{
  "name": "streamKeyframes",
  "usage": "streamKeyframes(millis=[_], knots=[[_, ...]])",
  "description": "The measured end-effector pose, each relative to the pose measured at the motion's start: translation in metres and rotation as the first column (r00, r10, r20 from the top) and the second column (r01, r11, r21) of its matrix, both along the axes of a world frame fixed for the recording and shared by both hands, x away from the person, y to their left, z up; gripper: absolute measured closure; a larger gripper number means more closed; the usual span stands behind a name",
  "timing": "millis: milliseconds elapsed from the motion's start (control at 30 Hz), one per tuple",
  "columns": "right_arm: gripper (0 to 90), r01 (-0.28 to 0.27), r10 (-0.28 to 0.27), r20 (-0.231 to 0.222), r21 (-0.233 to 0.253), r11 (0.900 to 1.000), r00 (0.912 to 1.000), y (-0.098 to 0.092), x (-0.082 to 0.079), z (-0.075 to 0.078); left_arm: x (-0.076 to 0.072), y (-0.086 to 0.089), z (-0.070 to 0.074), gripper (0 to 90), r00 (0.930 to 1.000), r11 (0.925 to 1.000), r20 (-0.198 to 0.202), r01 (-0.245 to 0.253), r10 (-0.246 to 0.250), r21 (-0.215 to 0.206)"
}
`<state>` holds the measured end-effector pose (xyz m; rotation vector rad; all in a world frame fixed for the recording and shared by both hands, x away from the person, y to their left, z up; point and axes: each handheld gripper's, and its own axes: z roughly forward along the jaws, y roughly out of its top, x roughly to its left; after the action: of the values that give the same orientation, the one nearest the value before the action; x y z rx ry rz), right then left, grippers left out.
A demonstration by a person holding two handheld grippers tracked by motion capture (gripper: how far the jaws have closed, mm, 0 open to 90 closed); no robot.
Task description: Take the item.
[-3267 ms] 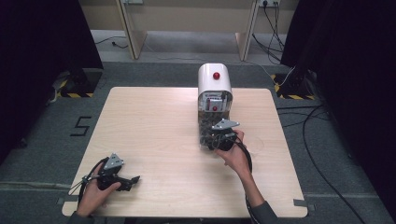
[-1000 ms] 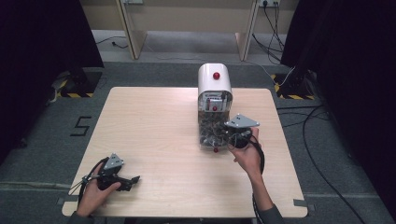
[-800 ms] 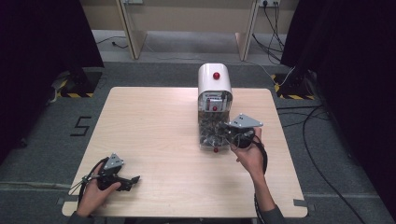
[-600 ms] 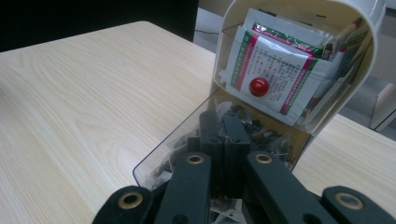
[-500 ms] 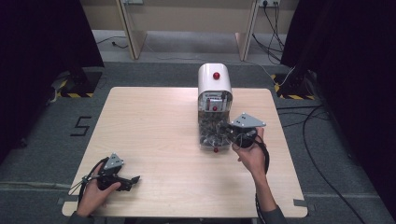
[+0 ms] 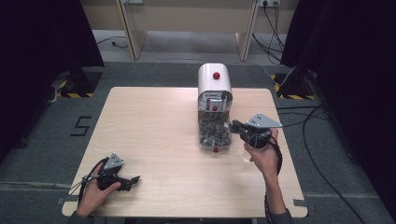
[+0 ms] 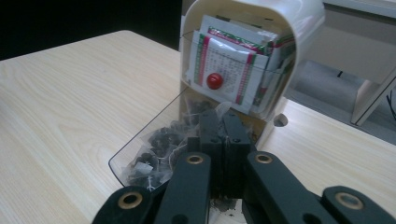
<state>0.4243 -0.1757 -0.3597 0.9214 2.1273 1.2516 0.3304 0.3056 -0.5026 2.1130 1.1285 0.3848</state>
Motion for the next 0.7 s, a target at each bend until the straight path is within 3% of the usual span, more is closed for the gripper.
streamKeyframes(millis=[267,700], knots=[[90.0,0.023,-0.023,0.019,0.018,1.000,0.9996,-0.014,-0.003,0.004,0.000,0.000,0.000,0.0,1.0000,1.0000,0.000,0.000,0.000,0.000],[90.0,0.047,-0.047,0.004,0.008,0.999,0.9989,-0.029,-0.006,0.002,0.000,0.000,0.000,0.0,1.0000,1.0000,0.000,0.000,0.000,0.000]])
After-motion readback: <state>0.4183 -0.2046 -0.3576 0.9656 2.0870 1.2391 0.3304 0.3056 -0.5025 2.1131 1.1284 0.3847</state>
